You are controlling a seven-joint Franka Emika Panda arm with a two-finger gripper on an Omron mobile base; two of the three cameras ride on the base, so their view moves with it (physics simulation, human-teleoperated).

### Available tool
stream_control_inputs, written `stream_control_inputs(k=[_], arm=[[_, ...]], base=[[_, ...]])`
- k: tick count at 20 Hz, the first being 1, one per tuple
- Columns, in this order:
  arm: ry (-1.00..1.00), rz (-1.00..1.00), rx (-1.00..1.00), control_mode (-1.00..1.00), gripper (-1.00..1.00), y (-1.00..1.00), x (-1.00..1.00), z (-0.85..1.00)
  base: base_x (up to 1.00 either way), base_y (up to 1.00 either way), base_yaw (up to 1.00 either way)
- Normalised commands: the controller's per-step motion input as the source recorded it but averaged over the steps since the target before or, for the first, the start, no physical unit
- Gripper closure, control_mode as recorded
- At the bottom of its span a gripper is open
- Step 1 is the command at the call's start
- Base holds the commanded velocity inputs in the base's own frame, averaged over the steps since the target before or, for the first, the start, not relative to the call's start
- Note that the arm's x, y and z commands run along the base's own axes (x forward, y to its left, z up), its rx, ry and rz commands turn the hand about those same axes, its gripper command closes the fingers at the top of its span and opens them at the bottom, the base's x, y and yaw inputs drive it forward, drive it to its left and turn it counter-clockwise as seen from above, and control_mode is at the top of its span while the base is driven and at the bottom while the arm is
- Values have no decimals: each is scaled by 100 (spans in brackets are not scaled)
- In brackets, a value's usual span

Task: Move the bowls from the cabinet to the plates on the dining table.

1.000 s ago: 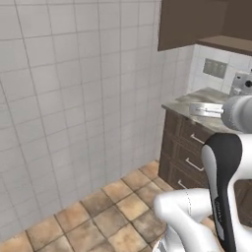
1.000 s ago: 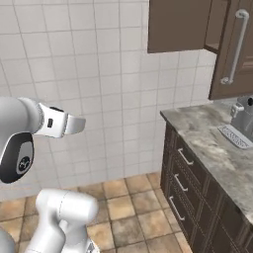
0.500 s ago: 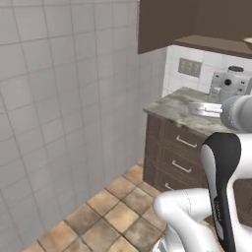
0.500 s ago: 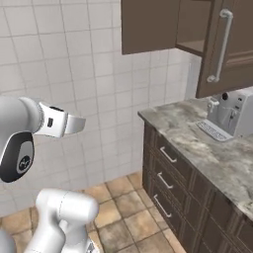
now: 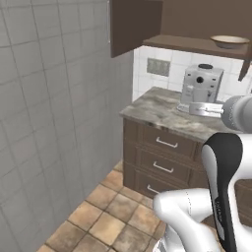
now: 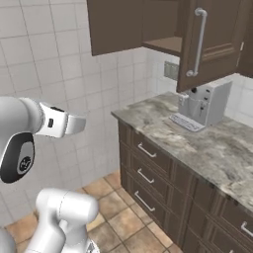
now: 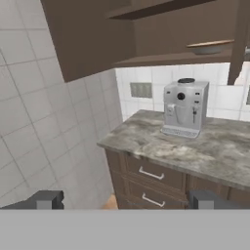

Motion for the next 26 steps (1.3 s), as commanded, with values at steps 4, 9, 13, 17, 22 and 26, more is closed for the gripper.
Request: stream_control_inputs(k=[4, 9, 13, 17, 22, 26], arm=[[0, 0, 0, 100, -100, 0, 0, 0], [0, 0, 0, 100, -100, 0, 0, 0], [0, 0, 0, 100, -100, 0, 0, 0], [0, 0, 0, 100, -100, 0, 0, 0], [0, 0, 0, 100, -100, 0, 0, 0], [0, 0, 0, 100, -100, 0, 0, 0]], base=[[43, 29, -35], [45, 30, -34], [47, 31, -32], [48, 31, -32], [48, 31, -32], [48, 27, -31]])
